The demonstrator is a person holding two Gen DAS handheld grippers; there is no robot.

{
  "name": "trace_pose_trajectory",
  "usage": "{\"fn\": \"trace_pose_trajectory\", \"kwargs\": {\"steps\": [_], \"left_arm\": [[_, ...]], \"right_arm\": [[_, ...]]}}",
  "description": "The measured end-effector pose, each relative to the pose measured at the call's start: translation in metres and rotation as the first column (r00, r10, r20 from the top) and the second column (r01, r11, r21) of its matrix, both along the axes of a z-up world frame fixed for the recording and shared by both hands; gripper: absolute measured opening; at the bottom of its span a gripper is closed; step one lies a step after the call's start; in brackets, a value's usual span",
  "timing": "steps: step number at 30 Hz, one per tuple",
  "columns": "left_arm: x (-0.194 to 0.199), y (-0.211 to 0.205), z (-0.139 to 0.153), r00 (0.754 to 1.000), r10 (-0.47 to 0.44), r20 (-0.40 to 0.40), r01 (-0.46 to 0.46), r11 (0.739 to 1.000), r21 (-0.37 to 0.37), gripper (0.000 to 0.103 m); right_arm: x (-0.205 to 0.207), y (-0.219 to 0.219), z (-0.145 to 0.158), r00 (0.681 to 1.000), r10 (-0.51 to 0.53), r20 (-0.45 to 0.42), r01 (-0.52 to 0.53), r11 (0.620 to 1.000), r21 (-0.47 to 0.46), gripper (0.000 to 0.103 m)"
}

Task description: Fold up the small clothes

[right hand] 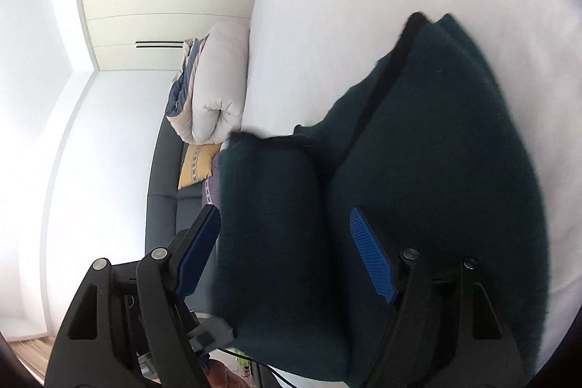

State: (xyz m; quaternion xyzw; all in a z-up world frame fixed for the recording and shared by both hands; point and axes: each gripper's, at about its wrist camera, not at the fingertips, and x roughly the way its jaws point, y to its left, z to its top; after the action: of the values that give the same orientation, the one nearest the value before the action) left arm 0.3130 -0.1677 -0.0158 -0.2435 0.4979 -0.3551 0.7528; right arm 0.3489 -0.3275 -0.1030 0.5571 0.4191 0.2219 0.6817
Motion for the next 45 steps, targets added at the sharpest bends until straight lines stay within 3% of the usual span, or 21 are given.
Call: {"fn": "trace_pose_trajectory", "kwargs": {"steps": [3,9,13,14,17,18,20,31,36,43,45], "left_arm": [[-0.012,0.023,0.005,0.998,0.045,0.043,-0.045,0.999,-0.009,0.062],[-0.023,0.078,-0.007,0.993,0.113,0.042,-0.114,0.992,0.045,0.063],[-0.039,0.098,-0.026,0.990,0.141,0.030,-0.143,0.987,0.068,0.063],[-0.035,0.099,-0.030,0.989,0.143,0.023,-0.144,0.987,0.066,0.063],[-0.039,0.101,-0.039,0.989,0.148,0.019,-0.149,0.987,0.063,0.063],[-0.040,0.100,-0.039,0.989,0.148,0.019,-0.149,0.987,0.059,0.063],[-0.043,0.099,-0.038,0.989,0.143,0.019,-0.144,0.988,0.050,0.064],[-0.044,0.086,-0.029,0.996,0.059,0.072,-0.065,0.995,0.082,0.064],[-0.046,0.076,-0.030,0.994,0.030,0.107,-0.042,0.992,0.118,0.064],[-0.044,0.042,-0.038,0.980,-0.022,0.198,-0.033,0.962,0.270,0.064],[-0.046,0.029,-0.043,0.972,-0.054,0.227,-0.031,0.935,0.353,0.064]], "right_arm": [[0.000,-0.011,0.000,1.000,0.024,0.001,-0.024,1.000,-0.010,0.073],[0.016,0.001,0.010,0.992,0.116,-0.043,-0.122,0.980,-0.157,0.073],[0.025,0.035,0.023,0.975,0.202,-0.097,-0.223,0.907,-0.357,0.070],[0.026,0.044,0.027,0.969,0.223,-0.108,-0.248,0.877,-0.411,0.066],[0.025,0.065,0.032,0.959,0.238,-0.156,-0.284,0.771,-0.570,0.032],[0.023,0.064,0.034,0.959,0.233,-0.163,-0.284,0.752,-0.595,0.021],[0.015,0.057,0.041,0.966,0.208,-0.151,-0.257,0.738,-0.625,0.016],[-0.039,-0.017,0.060,0.991,0.115,-0.071,-0.134,0.766,-0.628,0.014],[-0.046,-0.044,0.043,0.992,0.093,-0.089,-0.128,0.778,-0.615,0.014],[-0.042,-0.055,0.008,0.993,0.078,-0.084,-0.113,0.789,-0.603,0.018],[-0.044,-0.064,0.002,0.995,0.070,-0.071,-0.098,0.824,-0.558,0.018]]}}
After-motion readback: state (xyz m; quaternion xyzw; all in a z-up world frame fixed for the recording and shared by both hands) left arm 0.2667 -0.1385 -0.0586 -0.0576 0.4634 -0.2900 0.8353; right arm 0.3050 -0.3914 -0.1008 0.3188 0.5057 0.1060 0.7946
